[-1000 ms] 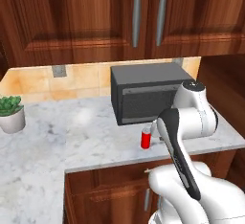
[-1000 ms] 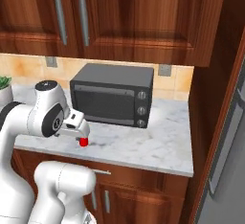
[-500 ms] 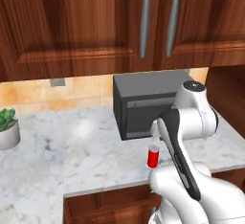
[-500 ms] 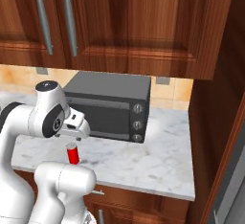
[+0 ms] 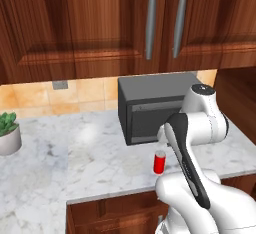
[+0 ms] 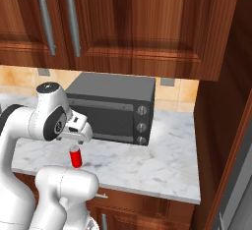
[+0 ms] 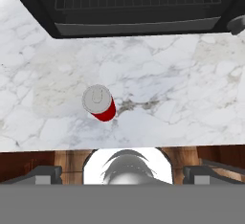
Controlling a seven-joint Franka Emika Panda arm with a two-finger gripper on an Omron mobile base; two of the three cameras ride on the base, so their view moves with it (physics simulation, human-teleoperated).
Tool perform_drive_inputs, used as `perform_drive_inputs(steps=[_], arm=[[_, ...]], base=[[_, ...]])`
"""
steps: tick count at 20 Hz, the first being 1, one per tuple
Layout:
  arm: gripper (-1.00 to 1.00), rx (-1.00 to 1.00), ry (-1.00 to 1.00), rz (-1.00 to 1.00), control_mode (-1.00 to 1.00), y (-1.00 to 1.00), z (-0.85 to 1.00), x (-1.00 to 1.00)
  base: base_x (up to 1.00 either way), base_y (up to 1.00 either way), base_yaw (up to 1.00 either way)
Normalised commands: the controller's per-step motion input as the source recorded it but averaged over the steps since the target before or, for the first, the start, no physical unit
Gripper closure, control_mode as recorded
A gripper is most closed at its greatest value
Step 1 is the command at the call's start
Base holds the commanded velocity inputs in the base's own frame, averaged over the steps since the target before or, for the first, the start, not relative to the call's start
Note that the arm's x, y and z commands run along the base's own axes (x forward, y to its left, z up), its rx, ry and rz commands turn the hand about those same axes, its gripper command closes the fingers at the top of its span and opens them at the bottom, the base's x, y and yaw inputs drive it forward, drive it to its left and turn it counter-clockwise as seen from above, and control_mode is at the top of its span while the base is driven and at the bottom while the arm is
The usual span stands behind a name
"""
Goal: Four empty soda cans are scattered around the kitchen. Gather all the cans and cluster them next to the stove for recycling.
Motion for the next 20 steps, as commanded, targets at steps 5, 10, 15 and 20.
perform_drive_inputs(steps=[5, 10, 15, 20], arm=[[-1.00, 0.00, 0.00, 0.00, -1.00, 0.00, 0.00, 0.00], [-1.00, 0.00, 0.00, 0.00, -1.00, 0.06, -0.07, 0.00], [-1.00, 0.05, 0.00, 0.00, -1.00, 0.42, -0.21, 0.06], [-1.00, 0.04, 0.02, 0.09, -1.00, 0.00, -0.06, 0.12]], base=[[0.00, 0.00, 0.00], [0.00, 0.00, 0.00], [0.00, 0.00, 0.00], [0.00, 0.00, 0.00]])
